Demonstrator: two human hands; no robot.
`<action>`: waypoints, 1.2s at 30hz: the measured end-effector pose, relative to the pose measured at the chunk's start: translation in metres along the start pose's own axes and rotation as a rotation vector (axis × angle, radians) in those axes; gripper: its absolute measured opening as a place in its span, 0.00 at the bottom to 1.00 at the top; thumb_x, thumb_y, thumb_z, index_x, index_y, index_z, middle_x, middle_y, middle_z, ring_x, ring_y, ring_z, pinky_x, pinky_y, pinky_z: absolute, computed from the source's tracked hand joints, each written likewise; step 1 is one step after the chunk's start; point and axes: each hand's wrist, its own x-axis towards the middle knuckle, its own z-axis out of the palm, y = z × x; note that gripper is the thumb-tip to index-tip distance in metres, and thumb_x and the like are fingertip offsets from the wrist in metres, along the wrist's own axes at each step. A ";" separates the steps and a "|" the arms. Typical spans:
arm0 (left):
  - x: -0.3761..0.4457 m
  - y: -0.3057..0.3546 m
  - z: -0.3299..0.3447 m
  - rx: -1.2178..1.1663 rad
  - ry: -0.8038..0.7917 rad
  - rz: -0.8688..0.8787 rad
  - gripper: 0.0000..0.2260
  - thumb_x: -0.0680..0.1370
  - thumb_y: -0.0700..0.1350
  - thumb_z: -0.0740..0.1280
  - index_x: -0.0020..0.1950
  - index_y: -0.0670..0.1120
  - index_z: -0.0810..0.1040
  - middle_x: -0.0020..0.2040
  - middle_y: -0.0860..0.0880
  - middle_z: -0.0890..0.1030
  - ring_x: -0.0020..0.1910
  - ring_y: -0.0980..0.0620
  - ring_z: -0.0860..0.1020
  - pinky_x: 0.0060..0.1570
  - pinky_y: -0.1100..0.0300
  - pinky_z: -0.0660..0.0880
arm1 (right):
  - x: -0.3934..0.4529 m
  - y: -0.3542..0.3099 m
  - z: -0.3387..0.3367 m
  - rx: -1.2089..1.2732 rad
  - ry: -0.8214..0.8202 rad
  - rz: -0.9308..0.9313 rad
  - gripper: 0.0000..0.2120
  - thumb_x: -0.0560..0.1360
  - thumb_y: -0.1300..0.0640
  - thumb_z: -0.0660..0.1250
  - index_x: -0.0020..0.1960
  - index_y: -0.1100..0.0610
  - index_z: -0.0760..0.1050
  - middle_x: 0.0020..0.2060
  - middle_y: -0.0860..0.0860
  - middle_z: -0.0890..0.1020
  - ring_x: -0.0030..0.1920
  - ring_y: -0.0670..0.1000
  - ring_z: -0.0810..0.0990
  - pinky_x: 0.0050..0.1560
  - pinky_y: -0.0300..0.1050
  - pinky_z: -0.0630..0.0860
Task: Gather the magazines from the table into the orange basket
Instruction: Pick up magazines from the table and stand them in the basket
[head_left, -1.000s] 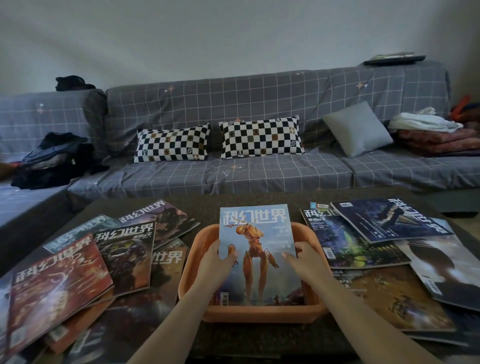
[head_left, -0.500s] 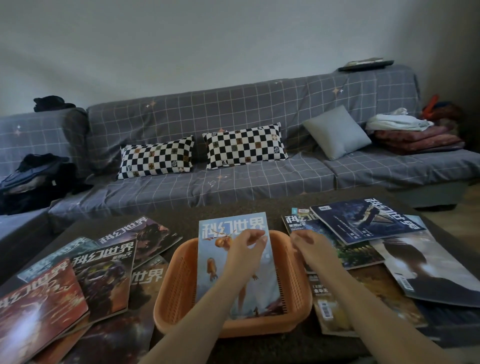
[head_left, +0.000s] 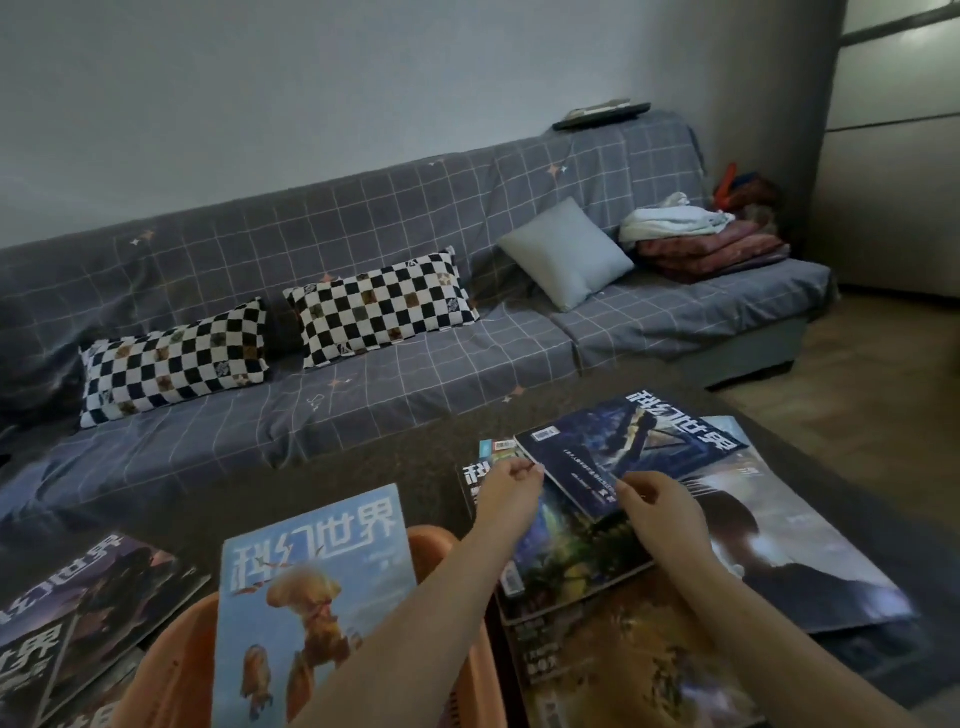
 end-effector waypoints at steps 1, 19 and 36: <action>0.012 -0.001 0.008 0.011 0.005 -0.028 0.14 0.80 0.47 0.64 0.63 0.45 0.75 0.55 0.49 0.79 0.49 0.54 0.77 0.52 0.60 0.73 | 0.008 0.003 -0.002 -0.015 0.019 0.003 0.18 0.76 0.50 0.65 0.62 0.58 0.76 0.53 0.53 0.80 0.49 0.48 0.76 0.49 0.43 0.71; 0.108 0.006 0.041 0.644 -0.010 0.131 0.19 0.76 0.63 0.63 0.51 0.50 0.83 0.47 0.50 0.83 0.50 0.49 0.79 0.50 0.53 0.69 | 0.041 0.041 -0.009 -0.179 0.164 0.112 0.24 0.74 0.44 0.65 0.66 0.54 0.71 0.67 0.56 0.67 0.67 0.59 0.62 0.67 0.53 0.60; -0.053 -0.006 -0.024 -0.288 -0.140 0.027 0.16 0.80 0.46 0.63 0.68 0.46 0.69 0.61 0.45 0.78 0.53 0.48 0.80 0.36 0.61 0.77 | -0.038 0.012 -0.054 0.461 0.024 0.153 0.06 0.73 0.55 0.70 0.49 0.52 0.77 0.40 0.47 0.82 0.38 0.46 0.79 0.33 0.39 0.72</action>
